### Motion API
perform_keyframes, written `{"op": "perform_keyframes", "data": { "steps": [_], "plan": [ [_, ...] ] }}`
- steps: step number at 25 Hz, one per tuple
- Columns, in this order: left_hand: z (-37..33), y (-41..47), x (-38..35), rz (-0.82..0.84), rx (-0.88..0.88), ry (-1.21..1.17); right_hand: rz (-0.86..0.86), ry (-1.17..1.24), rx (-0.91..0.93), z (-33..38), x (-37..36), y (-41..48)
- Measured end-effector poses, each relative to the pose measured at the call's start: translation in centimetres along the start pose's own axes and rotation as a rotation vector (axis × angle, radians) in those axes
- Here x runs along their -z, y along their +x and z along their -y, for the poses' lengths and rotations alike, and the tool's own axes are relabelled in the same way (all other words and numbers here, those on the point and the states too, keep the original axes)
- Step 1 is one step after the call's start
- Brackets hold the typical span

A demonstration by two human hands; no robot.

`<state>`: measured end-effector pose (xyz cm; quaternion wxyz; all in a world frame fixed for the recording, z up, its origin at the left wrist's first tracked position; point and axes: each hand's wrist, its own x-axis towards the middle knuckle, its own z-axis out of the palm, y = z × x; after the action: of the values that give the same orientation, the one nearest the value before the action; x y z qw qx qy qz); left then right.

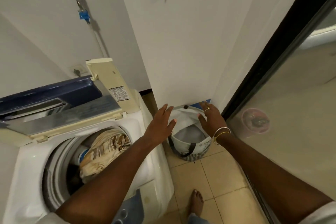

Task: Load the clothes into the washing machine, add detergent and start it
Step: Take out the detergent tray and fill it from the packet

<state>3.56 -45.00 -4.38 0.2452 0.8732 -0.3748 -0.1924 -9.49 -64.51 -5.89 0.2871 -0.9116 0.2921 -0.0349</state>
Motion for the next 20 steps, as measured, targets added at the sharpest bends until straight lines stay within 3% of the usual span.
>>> {"op": "perform_keyframes", "data": {
  "steps": [10, 20],
  "plan": [
    [3.5, -12.5, 11.0, -0.183, -0.066, 0.053, -0.139, 0.065, 0.154, 17.5, -0.2, -9.2],
    [9.5, -26.8, 21.2, -0.366, -0.053, 0.086, -0.101, -0.037, 0.344, 31.3, -2.7, -17.8]
  ]
}}
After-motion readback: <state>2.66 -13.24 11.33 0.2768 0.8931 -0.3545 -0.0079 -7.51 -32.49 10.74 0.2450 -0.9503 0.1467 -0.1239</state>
